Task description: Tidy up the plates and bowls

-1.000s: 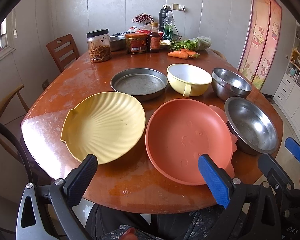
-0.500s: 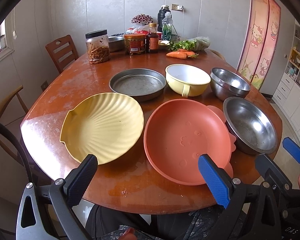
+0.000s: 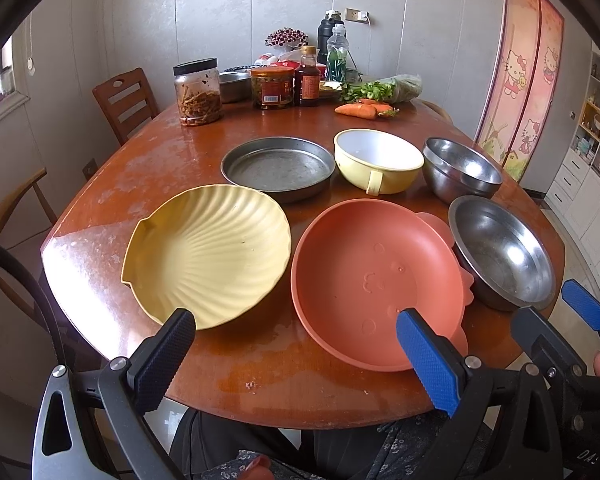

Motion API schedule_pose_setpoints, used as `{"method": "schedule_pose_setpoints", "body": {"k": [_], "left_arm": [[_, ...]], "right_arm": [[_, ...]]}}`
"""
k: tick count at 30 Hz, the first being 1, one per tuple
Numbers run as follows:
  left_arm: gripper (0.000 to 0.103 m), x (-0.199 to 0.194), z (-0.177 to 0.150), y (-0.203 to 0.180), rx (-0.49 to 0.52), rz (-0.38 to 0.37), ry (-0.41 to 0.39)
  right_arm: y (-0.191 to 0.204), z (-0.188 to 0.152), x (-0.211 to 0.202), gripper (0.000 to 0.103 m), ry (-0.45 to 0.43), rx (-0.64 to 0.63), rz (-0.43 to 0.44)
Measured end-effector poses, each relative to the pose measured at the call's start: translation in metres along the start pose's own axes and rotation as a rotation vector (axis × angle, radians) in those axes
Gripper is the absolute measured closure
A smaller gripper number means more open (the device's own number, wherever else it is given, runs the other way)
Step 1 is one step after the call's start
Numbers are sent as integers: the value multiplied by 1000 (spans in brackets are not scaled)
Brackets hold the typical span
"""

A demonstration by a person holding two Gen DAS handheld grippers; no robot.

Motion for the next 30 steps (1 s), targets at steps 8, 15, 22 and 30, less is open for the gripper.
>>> {"method": "schedule_pose_setpoints", "body": {"k": [8,15,22,30], "left_arm": [[2,-1,1,4,-15,-4,3],[2,-1,5,13,-37,-15,2],[2,-2,12,52,-131,8,-7],[2,6,12,106,-229,66,19]], "right_arm": [[0,0,0,0,3,4,1],[11,4,3,0,13,-16,22],[42,24,12,0,-3,-108,47],[89,47,37,0,24,-201,109]]}}
Point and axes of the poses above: each gripper's, at about its wrist camera, not at the fingertips, and x roughly the way its jaws point, y to its left, z to its top, the point moved 5 cm from there along x, roughly the way its jaws point, and after that the axes turned 5 degrees about -y, right-handed, at the moved point
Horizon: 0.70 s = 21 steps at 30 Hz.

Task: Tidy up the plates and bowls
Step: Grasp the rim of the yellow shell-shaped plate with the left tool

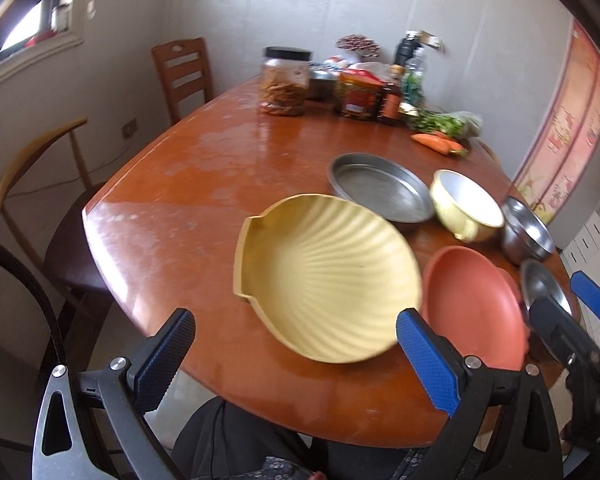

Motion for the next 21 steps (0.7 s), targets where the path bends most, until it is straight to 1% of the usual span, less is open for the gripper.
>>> {"method": "schedule_pose_setpoints", "body": {"k": [4,6,7,10,12,13,16,18,21], "left_arm": [[2,10,2,20,-34,11,31],[2,14,3,26,-44,10,43],[2,16,4,29,-52,9,50],[2,21,5,33,-51,20,60],[2,24,5,35,-45,26,68],[2,26,5,36,-45,24,74],[4,31,8,38,-53,21,83],[6,35,9,38,-46,19,93],[10,42,11,38,-34,11,110]], "right_arm": [[11,9,23,0,76,20,59],[18,11,37,0,128,29,89],[21,12,43,0,144,33,114],[29,16,59,0,183,24,139],[33,16,69,0,210,6,122],[35,17,75,0,212,-2,128],[41,18,93,1,263,7,155],[43,17,101,1,288,4,148],[49,17,116,6,315,-12,143]]}}
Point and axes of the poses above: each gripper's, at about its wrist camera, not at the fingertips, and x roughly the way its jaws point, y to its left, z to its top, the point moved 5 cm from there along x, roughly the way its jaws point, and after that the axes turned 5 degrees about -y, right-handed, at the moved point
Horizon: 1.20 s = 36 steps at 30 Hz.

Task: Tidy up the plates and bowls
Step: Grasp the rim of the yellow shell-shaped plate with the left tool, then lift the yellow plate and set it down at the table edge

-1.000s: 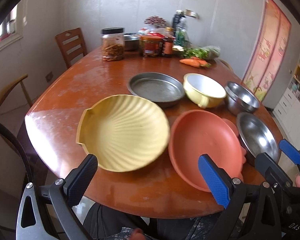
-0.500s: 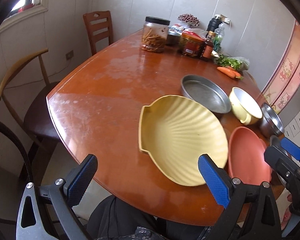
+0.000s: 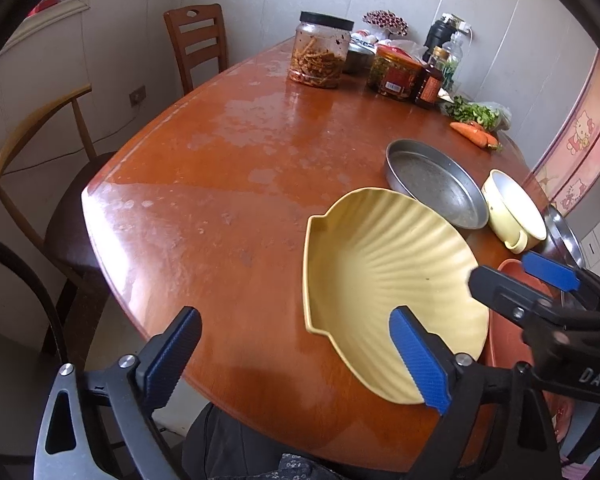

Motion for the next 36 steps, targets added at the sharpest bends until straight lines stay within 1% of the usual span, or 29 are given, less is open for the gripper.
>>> {"method": "schedule_pose_setpoints", "body": {"k": [2,3,4,5,6,7,8,9,11,13,14,15,20,24,28,31,36], "left_arm": [[12,3,1,-1,2,-14,7],[14,4,2,-1,5,-18,10],[16,5,3,-2,7,-21,13],[18,7,3,-4,11,-25,17],[22,9,3,-6,21,-26,27],[26,10,3,-8,30,-31,35],[28,12,3,-10,36,-35,42],[32,14,2,-12,39,-45,52],[36,16,1,-15,39,-72,62],[44,17,0,-19,46,-85,64],[47,18,1,-21,48,-101,66],[48,18,1,-23,47,-106,70],[48,15,5,-21,42,-106,57],[48,6,10,-13,39,-88,28],[48,1,20,2,24,-60,4],[48,2,26,14,5,-42,-3],[48,10,30,26,-6,-23,-1]], "right_arm": [[3,2,7,7,11,7,32],[3,3,10,12,20,17,37],[3,3,13,22,30,25,51],[5,4,18,30,39,18,64],[7,4,21,40,47,8,64],[9,4,24,44,55,-6,65],[9,4,27,45,61,-11,58],[8,3,29,46,66,-15,43],[8,2,31,50,68,-23,41],[8,1,31,55,69,-24,51],[9,1,31,56,67,-27,56],[8,2,31,56,67,-25,58],[8,3,30,56,64,-15,65],[15,8,27,56,58,-13,76],[31,20,25,56,35,-30,100],[43,27,26,56,21,-32,130],[55,31,34,56,20,-30,147]]}}
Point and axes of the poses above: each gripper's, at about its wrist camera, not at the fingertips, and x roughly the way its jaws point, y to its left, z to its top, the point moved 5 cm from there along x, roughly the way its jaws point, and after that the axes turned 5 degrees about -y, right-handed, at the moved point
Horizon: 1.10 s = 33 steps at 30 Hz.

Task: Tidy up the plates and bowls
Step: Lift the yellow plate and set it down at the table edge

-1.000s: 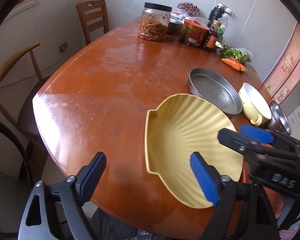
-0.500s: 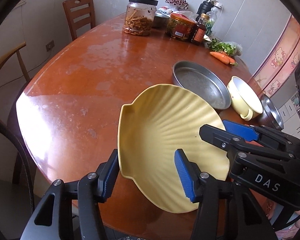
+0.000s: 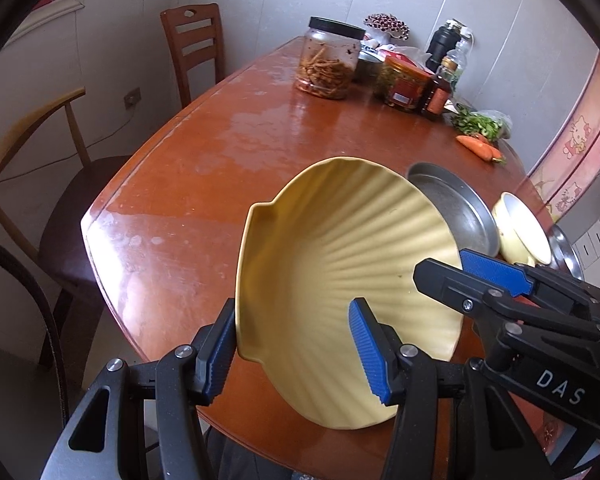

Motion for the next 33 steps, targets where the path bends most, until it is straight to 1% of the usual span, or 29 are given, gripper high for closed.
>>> {"method": "schedule_pose_setpoints", "body": {"k": [7,17,23,26,29,30,31,33], "left_arm": [[48,16,-1,4,-6,1,26],[48,20,-1,6,-23,-8,19],[46,10,4,9,-37,-10,-21],[39,-4,11,11,-68,-31,-74],[37,-21,16,6,-59,-40,-118],[37,-26,17,3,-57,-43,-126],[37,-31,18,-2,-50,-52,-135],[36,-39,19,-10,-35,-71,-148]], "right_arm": [[-4,0,16,56,28,31,10],[-9,-1,21,55,26,58,31],[-8,2,11,52,-17,38,15],[-8,2,2,51,-36,21,-2],[-8,-1,-12,50,-65,18,-15],[-9,0,-19,49,-85,20,-11],[-10,-2,-29,45,-107,22,-19],[-12,-6,-48,42,-147,26,-22]]}}
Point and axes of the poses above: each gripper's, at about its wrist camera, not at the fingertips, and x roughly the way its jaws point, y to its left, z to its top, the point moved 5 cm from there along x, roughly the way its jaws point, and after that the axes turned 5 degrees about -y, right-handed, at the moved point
